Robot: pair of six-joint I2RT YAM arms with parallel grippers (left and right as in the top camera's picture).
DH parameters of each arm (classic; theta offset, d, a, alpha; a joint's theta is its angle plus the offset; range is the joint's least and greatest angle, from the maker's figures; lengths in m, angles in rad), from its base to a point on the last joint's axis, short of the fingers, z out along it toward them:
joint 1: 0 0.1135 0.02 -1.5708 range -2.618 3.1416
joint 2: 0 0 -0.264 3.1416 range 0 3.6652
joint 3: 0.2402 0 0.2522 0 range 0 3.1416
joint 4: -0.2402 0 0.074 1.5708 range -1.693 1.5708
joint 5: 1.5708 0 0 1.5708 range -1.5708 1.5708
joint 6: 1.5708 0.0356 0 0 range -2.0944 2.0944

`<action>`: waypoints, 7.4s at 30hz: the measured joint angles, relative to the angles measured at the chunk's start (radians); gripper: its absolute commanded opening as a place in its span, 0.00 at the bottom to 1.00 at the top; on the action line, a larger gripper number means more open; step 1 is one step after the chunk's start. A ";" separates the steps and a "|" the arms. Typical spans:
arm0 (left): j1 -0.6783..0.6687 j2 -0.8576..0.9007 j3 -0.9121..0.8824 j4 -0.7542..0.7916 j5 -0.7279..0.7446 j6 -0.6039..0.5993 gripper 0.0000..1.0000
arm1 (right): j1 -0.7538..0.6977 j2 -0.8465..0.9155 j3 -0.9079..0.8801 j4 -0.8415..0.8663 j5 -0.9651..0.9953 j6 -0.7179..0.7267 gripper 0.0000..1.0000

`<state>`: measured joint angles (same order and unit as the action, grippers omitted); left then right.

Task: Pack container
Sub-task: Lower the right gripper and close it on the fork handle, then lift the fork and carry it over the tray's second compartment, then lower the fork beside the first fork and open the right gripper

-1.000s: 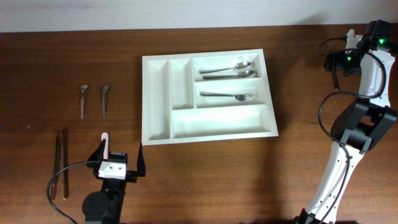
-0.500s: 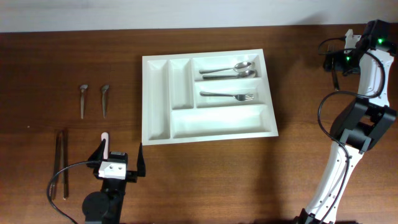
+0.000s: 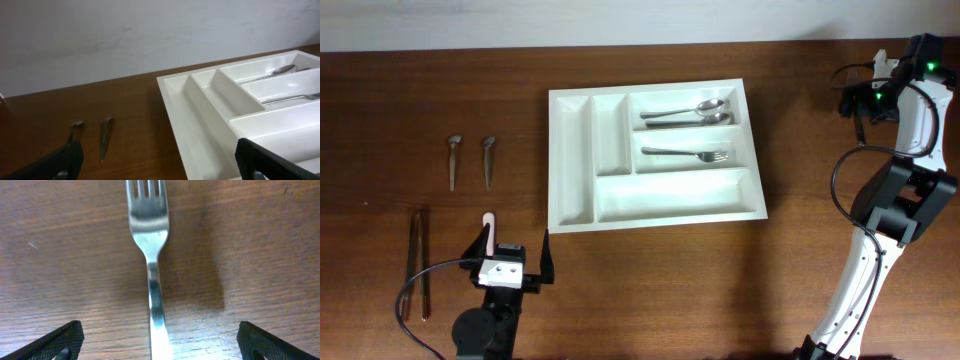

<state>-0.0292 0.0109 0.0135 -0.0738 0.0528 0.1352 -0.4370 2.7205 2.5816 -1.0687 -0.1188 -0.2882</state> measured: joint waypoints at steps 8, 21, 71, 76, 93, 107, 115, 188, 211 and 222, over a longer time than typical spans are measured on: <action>0.000 0.000 0.000 0.000 0.000 0.000 0.99 | 0.000 0.000 -0.041 0.004 0.023 -0.004 0.98; 0.000 0.000 0.000 0.000 0.000 0.000 0.99 | 0.000 0.000 -0.048 0.059 0.024 -0.006 0.70; 0.000 0.000 0.000 0.000 0.000 0.000 0.99 | 0.043 0.013 -0.050 0.137 0.020 -0.006 0.22; 0.000 0.000 0.000 0.000 0.000 0.000 0.99 | 0.043 0.013 -0.050 0.136 0.018 -0.005 0.10; 0.000 0.000 0.000 0.000 0.000 0.000 0.99 | 0.043 0.015 -0.024 0.121 0.016 0.167 0.04; 0.000 0.000 0.000 0.000 0.000 0.000 0.99 | 0.043 -0.054 0.348 -0.183 0.016 0.534 0.04; 0.000 0.000 0.000 0.000 0.000 0.000 0.99 | 0.070 -0.174 0.546 -0.461 0.017 0.751 0.04; 0.000 0.000 0.000 0.000 0.000 0.000 0.99 | 0.753 -0.192 -0.042 -0.505 0.163 2.066 0.07; 0.000 0.000 0.000 0.000 0.000 0.000 0.99 | 0.753 -0.192 -0.097 -0.441 0.175 2.072 0.17; 0.000 0.000 0.000 0.000 0.000 0.000 0.99 | 0.750 -0.192 -0.098 -0.414 0.175 1.993 0.78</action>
<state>-0.0292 0.0109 0.0135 -0.0738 0.0528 0.1352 0.3130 2.5290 2.4840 -1.4822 0.0566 1.7050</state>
